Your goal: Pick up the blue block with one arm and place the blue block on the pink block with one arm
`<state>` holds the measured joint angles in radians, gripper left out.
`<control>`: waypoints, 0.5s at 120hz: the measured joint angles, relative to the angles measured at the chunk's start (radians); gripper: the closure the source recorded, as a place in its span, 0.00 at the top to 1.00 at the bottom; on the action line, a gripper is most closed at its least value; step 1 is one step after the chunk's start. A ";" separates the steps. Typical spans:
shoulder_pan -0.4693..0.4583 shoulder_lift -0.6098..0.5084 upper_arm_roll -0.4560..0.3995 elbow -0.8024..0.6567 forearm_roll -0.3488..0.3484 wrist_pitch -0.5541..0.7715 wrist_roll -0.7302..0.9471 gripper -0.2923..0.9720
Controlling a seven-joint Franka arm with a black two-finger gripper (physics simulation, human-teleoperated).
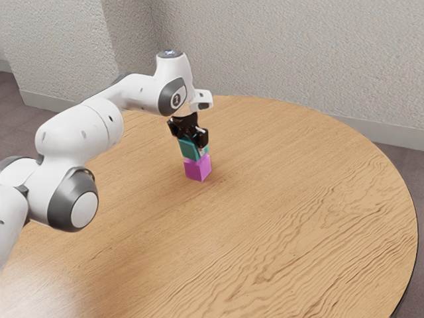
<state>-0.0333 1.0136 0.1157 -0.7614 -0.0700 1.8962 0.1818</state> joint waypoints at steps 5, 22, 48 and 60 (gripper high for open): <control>0.000 0.000 0.000 0.000 0.000 0.003 0.002 0.52; -0.002 0.001 0.001 0.000 -0.013 0.009 0.010 0.62; -0.002 -0.020 0.012 0.003 -0.020 0.001 0.020 0.71; -0.019 -0.106 0.048 0.092 -0.021 -0.084 0.025 0.73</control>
<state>-0.0528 0.9072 0.1641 -0.6696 -0.0912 1.8121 0.2068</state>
